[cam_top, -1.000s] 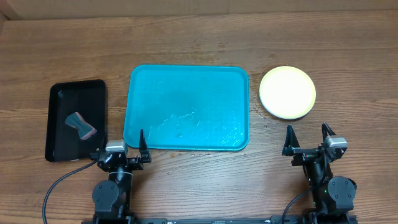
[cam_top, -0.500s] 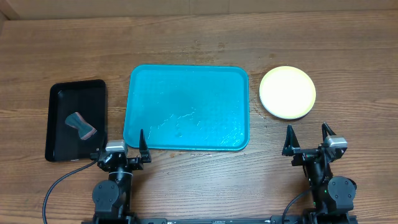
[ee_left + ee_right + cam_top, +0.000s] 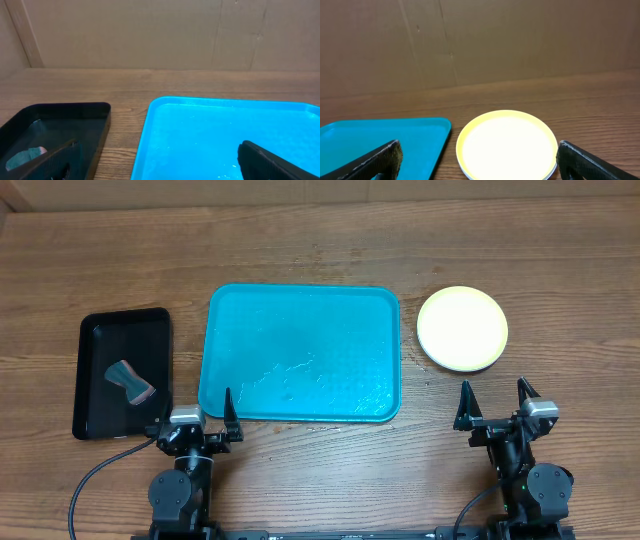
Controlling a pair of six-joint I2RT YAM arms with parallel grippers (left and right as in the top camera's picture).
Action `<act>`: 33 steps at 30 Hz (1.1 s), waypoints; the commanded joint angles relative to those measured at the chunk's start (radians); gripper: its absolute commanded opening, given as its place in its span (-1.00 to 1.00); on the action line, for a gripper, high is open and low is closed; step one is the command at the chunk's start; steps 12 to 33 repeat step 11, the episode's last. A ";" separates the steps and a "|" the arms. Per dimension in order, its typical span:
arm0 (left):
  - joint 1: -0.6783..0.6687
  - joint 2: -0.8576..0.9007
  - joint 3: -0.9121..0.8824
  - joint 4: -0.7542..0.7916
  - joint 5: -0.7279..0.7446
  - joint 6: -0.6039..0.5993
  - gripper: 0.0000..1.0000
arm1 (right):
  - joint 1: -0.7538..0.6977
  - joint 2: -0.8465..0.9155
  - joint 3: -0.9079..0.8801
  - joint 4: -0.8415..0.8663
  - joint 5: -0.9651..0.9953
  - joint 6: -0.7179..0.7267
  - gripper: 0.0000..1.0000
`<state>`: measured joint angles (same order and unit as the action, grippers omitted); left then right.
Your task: Clean dirty plates on tray and stack at the side
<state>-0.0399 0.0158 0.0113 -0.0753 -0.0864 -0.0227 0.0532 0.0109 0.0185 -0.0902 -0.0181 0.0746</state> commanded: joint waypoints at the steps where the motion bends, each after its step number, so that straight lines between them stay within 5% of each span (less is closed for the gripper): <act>1: -0.006 -0.011 -0.007 0.005 0.009 0.008 0.99 | 0.005 -0.008 -0.011 0.006 0.010 0.005 1.00; 33: -0.006 -0.011 -0.007 0.005 0.009 0.008 0.99 | 0.005 -0.008 -0.011 0.006 0.010 0.005 1.00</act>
